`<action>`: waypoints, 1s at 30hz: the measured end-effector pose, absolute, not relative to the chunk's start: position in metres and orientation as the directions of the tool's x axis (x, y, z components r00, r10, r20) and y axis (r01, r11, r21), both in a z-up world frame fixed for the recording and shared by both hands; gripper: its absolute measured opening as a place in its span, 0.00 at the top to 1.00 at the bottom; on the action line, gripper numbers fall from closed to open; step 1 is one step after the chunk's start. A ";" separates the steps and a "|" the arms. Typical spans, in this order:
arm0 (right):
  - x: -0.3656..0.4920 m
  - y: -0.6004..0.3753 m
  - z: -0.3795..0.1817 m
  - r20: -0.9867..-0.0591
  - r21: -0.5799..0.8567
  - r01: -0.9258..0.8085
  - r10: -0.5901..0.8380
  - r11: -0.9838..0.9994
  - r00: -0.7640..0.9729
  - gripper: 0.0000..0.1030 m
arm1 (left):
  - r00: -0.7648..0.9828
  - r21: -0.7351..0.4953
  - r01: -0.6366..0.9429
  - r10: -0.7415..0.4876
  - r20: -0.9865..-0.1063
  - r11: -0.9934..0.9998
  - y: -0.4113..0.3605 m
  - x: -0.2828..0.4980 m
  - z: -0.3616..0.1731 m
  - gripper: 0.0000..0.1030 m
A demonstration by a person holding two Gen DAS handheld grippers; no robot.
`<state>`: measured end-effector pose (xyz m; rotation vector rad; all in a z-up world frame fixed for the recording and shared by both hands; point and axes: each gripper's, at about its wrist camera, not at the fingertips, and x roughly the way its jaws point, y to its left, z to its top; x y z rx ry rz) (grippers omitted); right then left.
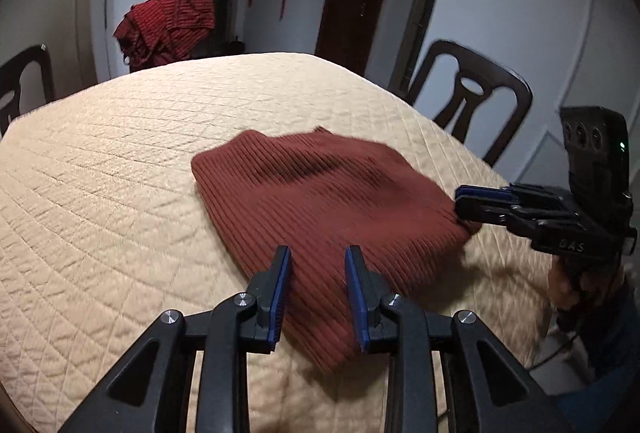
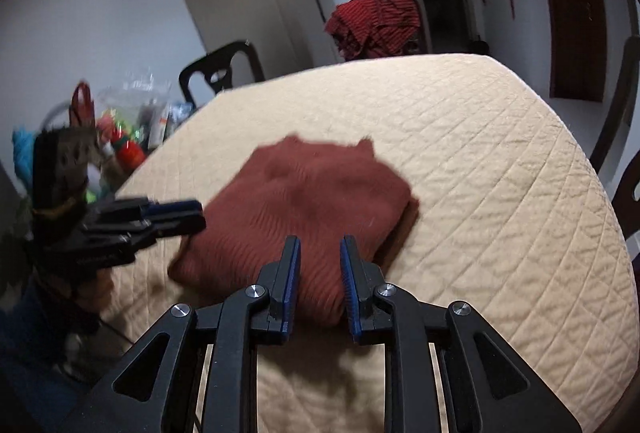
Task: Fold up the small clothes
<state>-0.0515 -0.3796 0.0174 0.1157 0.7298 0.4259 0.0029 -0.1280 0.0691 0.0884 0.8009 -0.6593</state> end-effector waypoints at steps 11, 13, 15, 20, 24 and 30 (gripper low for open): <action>-0.050 -0.378 0.000 -0.691 0.152 -0.288 0.310 0.946 0.653 0.74 | 0.536 -0.114 0.576 -0.479 -0.695 0.809 -0.126 -0.003 0.056 0.68; -0.056 -0.379 0.007 -0.683 0.148 -0.293 0.312 0.944 0.660 0.74 | 0.533 -0.129 0.567 -0.481 -0.696 0.814 -0.123 -0.005 0.059 0.68; -0.064 -0.380 0.018 -0.656 0.146 -0.300 0.319 0.943 0.684 0.74 | 0.538 -0.140 0.560 -0.487 -0.688 0.816 -0.120 -0.004 0.065 0.68; -0.063 -0.375 0.028 -0.591 0.178 -0.319 0.361 0.931 0.721 0.75 | 0.577 -0.140 0.525 -0.472 -0.666 0.839 -0.120 0.006 0.074 0.68; -0.046 -0.374 0.013 -0.626 0.208 -0.282 0.349 0.937 0.698 0.76 | 0.591 -0.164 0.493 -0.468 -0.657 0.854 -0.123 0.019 0.077 0.68; -0.039 -0.380 0.006 -0.652 0.236 -0.269 0.357 0.934 0.668 0.77 | 0.576 -0.132 0.498 -0.441 -0.688 0.857 -0.131 0.021 0.057 0.67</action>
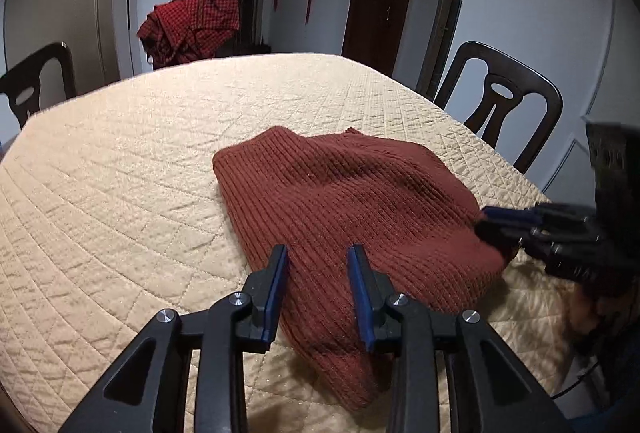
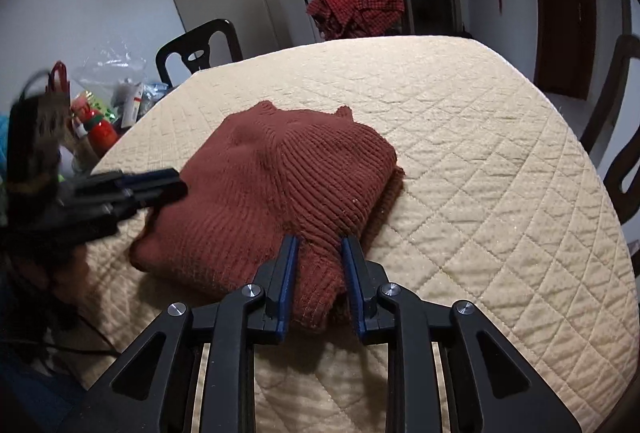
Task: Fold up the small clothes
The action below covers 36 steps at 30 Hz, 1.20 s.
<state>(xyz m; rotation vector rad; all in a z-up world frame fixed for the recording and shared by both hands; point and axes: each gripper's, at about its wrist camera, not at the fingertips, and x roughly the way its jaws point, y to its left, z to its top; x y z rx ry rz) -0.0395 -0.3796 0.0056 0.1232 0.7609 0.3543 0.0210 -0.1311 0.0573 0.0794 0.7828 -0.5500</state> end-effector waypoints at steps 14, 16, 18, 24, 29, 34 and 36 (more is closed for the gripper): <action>0.000 -0.363 0.024 -0.597 0.263 -0.288 0.390 0.921 0.701 0.77 | 0.591 -0.119 0.426 -0.375 -0.714 0.897 -0.144 0.058 0.060 0.67; 0.013 -0.361 0.010 -0.649 0.266 -0.269 0.379 0.925 0.660 0.77 | 0.592 -0.112 0.425 -0.369 -0.717 0.898 -0.148 0.058 0.057 0.67; 0.017 -0.365 0.006 -0.646 0.292 -0.262 0.392 0.920 0.655 0.77 | 0.596 -0.108 0.421 -0.364 -0.716 0.901 -0.148 0.057 0.057 0.67; 0.012 -0.366 0.028 -0.621 0.287 -0.272 0.395 0.918 0.677 0.77 | 0.615 -0.109 0.414 -0.366 -0.698 0.904 -0.146 0.055 0.067 0.67; 0.025 -0.358 0.029 -0.622 0.279 -0.278 0.394 0.919 0.677 0.75 | 0.617 -0.095 0.397 -0.342 -0.709 0.913 -0.147 0.060 0.063 0.67; 0.037 -0.360 0.010 -0.661 0.310 -0.259 0.403 0.915 0.633 0.71 | 0.615 -0.094 0.389 -0.334 -0.714 0.917 -0.145 0.059 0.062 0.65; 0.030 -0.365 0.017 -0.649 0.318 -0.260 0.409 0.912 0.642 0.71 | 0.623 -0.095 0.387 -0.336 -0.706 0.917 -0.142 0.056 0.066 0.62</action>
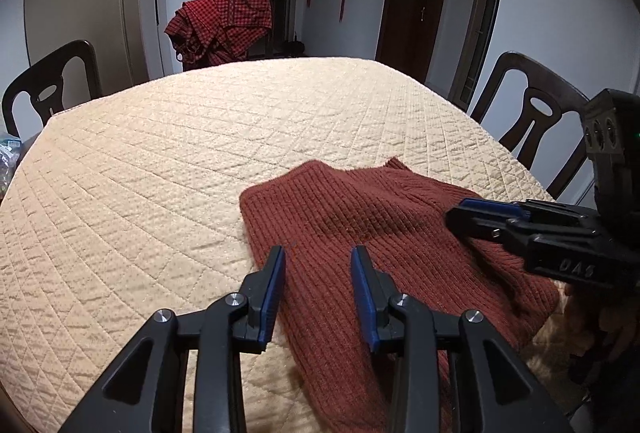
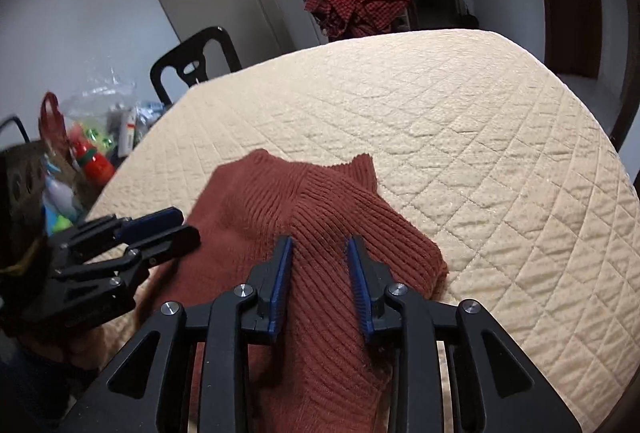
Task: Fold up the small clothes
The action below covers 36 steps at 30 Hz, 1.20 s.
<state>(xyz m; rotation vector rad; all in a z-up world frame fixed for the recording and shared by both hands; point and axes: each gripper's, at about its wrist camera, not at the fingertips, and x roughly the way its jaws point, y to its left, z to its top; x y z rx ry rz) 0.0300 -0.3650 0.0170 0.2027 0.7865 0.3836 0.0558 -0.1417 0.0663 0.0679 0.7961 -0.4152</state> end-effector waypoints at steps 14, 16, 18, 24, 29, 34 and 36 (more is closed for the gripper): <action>0.022 -0.427 0.000 -0.606 0.507 -0.133 0.462 0.851 0.648 0.55 | 0.569 -0.321 0.307 -0.443 -0.693 0.896 -0.102 0.055 0.048 0.51; 0.030 -0.430 -0.005 -0.606 0.535 -0.132 0.488 0.834 0.628 0.55 | 0.559 -0.351 0.307 -0.466 -0.686 0.885 -0.101 0.055 0.046 0.49; 0.039 -0.430 -0.010 -0.611 0.547 -0.131 0.501 0.827 0.612 0.55 | 0.550 -0.369 0.309 -0.481 -0.683 0.876 -0.101 0.056 0.044 0.48; 0.050 -0.433 -0.018 -0.598 0.599 -0.119 0.541 0.792 0.591 0.54 | 0.545 -0.382 0.306 -0.489 -0.681 0.872 -0.101 0.054 0.039 0.48; 0.031 -0.432 -0.021 -0.577 0.638 -0.148 0.596 0.756 0.558 0.53 | 0.527 -0.415 0.308 -0.516 -0.675 0.856 -0.099 0.049 0.036 0.48; 0.012 -0.427 -0.024 -0.559 0.674 -0.170 0.647 0.719 0.518 0.53 | 0.501 -0.449 0.313 -0.547 -0.671 0.837 -0.098 0.042 0.032 0.47; 0.012 -0.425 -0.024 -0.562 0.672 -0.175 0.648 0.720 0.514 0.53 | 0.491 -0.457 0.316 -0.555 -0.671 0.831 -0.100 0.044 0.031 0.47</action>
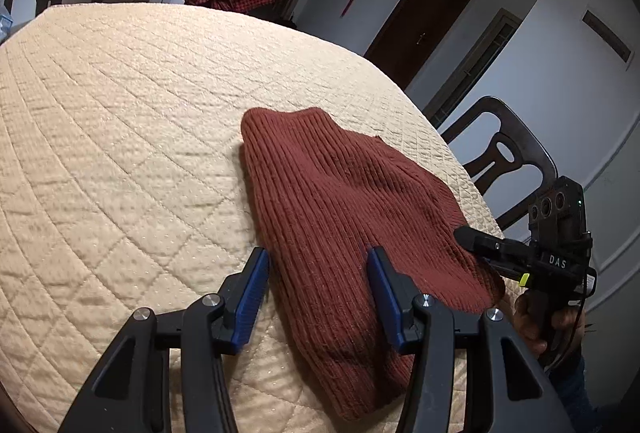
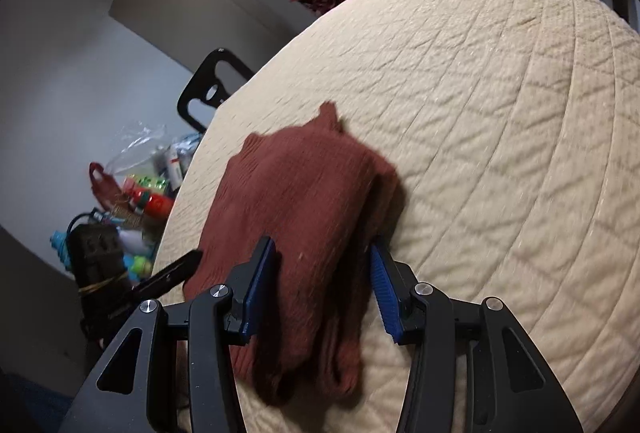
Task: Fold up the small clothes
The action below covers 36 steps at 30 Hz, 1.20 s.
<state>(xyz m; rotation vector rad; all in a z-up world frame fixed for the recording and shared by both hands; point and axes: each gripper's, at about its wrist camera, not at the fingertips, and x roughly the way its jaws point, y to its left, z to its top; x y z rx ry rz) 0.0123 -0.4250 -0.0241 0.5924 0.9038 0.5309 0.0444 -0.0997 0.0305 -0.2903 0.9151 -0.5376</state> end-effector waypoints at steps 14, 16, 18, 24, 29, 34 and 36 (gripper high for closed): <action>0.024 -0.420 -0.026 -0.542 0.689 -0.166 0.654 0.705 0.527 0.69 | 0.496 -0.395 0.321 -0.508 -0.704 0.861 -0.120 0.051 0.032 0.51; 0.023 -0.419 -0.025 -0.544 0.684 -0.168 0.649 0.710 0.532 0.71 | 0.504 -0.376 0.326 -0.496 -0.707 0.867 -0.122 0.052 0.035 0.57; 0.022 -0.418 -0.020 -0.545 0.672 -0.177 0.641 0.720 0.540 0.73 | 0.518 -0.347 0.333 -0.478 -0.709 0.877 -0.126 0.050 0.040 0.63; 0.019 -0.411 -0.002 -0.523 0.656 -0.221 0.646 0.722 0.556 0.74 | 0.553 -0.291 0.360 -0.454 -0.699 0.886 -0.131 0.048 0.055 0.68; 0.018 -0.401 0.010 -0.508 0.647 -0.254 0.655 0.719 0.560 0.74 | 0.579 -0.265 0.371 -0.445 -0.683 0.890 -0.125 0.047 0.067 0.69; 0.025 -0.385 0.021 -0.482 0.649 -0.291 0.675 0.703 0.558 0.74 | 0.614 -0.243 0.360 -0.425 -0.665 0.900 -0.110 0.050 0.077 0.69; 0.032 -0.375 0.022 -0.478 0.651 -0.302 0.685 0.696 0.550 0.74 | 0.628 -0.230 0.349 -0.409 -0.662 0.908 -0.101 0.052 0.079 0.69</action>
